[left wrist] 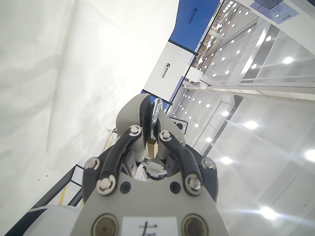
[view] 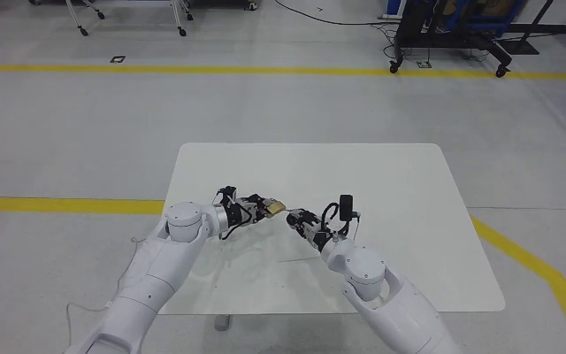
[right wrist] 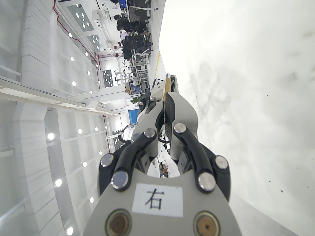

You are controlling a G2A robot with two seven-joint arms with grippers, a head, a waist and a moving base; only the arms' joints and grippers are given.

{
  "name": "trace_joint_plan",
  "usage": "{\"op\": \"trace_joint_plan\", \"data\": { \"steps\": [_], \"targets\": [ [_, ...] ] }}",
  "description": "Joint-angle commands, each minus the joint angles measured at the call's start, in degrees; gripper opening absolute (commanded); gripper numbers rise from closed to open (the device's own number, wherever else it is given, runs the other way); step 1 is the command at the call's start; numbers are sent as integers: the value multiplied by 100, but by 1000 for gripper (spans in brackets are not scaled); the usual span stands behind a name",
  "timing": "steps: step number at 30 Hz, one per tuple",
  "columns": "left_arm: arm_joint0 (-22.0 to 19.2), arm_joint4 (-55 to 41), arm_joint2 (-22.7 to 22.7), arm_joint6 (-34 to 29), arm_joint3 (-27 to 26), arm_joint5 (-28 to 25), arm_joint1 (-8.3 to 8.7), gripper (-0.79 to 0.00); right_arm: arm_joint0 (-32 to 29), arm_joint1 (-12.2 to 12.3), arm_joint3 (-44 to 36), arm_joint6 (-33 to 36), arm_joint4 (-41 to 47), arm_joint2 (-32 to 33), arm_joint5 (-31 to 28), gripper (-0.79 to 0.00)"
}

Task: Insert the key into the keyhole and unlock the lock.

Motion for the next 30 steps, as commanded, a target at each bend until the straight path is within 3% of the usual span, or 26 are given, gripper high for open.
{"op": "trace_joint_plan", "data": {
  "steps": [1, 30],
  "targets": [
    [6, 22, -1, 56, -14, -7, -2, -785, 13, -22, 19, -43, -31, -54, 1, -785],
    [60, 123, -24, 204, -87, 49, -25, -785, 173, -268, 215, -354, -227, -247, 297, -785]
  ]
}}
